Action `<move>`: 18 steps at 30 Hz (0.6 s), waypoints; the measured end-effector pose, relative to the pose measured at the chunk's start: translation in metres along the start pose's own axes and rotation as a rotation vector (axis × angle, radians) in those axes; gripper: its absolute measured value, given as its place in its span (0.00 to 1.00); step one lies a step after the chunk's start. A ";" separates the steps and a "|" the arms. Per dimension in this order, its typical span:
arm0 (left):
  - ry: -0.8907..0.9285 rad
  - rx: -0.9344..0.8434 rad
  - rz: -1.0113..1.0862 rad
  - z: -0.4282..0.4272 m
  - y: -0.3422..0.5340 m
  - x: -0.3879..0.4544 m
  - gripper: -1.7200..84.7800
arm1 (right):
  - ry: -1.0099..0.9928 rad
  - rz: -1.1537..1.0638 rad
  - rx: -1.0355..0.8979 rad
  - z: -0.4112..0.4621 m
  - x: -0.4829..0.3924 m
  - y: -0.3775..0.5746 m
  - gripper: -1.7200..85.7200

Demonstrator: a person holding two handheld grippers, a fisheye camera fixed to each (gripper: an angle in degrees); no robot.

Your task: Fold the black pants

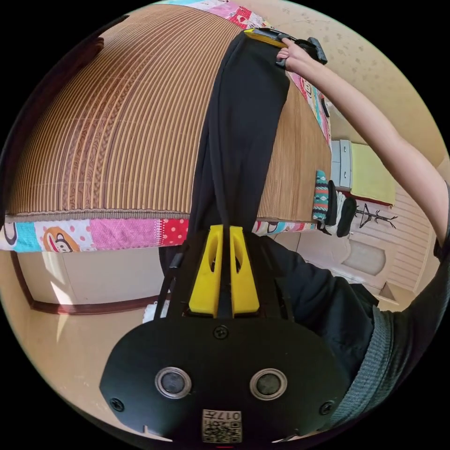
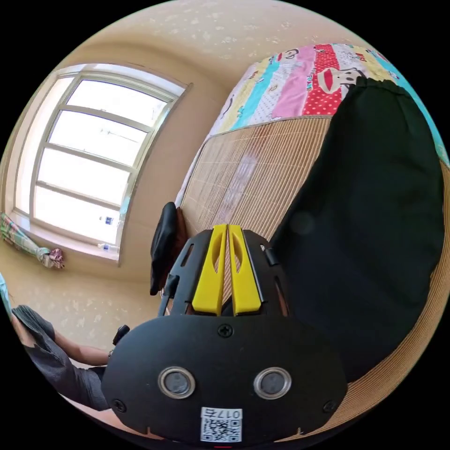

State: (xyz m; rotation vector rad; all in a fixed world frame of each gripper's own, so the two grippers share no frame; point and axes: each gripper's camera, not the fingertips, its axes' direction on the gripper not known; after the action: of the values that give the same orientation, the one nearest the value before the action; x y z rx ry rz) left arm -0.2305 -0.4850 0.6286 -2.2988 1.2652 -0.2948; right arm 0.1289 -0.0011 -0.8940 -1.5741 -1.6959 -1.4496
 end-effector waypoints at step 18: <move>-0.085 -0.076 -0.092 -0.026 -0.106 0.010 0.11 | -0.034 0.434 -0.363 -0.006 0.059 0.298 0.14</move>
State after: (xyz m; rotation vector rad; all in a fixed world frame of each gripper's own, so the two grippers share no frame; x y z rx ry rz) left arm -0.1581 -0.4544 0.7055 -2.4118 1.1496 -0.1811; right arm 0.3777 -0.0311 -0.7229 -2.0100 -1.0453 -1.5538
